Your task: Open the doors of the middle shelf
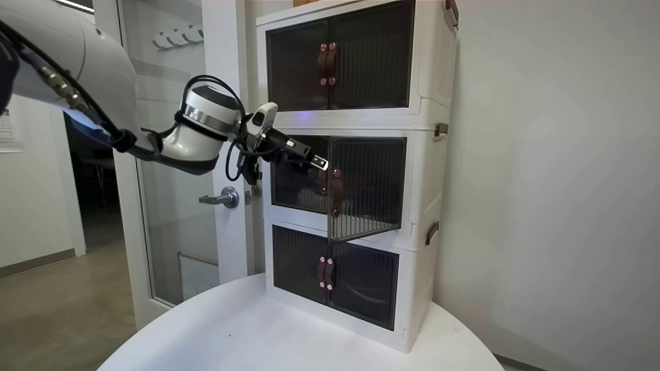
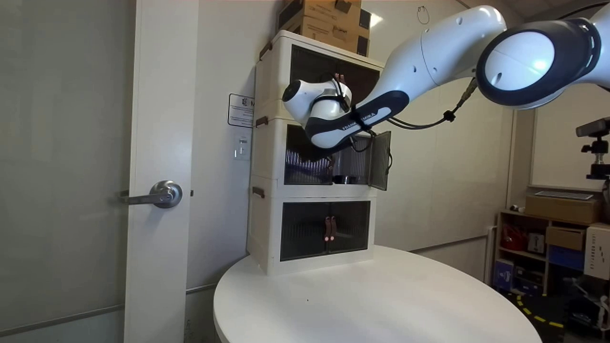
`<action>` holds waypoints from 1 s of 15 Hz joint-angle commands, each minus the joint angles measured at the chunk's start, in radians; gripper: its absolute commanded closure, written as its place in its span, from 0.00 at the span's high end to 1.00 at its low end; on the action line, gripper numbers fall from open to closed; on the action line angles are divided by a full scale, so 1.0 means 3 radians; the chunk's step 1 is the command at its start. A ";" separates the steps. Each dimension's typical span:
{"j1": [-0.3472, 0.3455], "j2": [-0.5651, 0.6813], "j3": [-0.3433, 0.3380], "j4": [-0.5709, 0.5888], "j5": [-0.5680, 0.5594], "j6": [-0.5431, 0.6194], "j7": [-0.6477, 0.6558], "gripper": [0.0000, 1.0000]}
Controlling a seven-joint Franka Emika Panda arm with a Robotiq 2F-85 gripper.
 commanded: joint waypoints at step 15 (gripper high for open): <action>-0.0356 -0.1030 0.0230 -0.1197 0.0814 -0.0006 -0.0429 1.00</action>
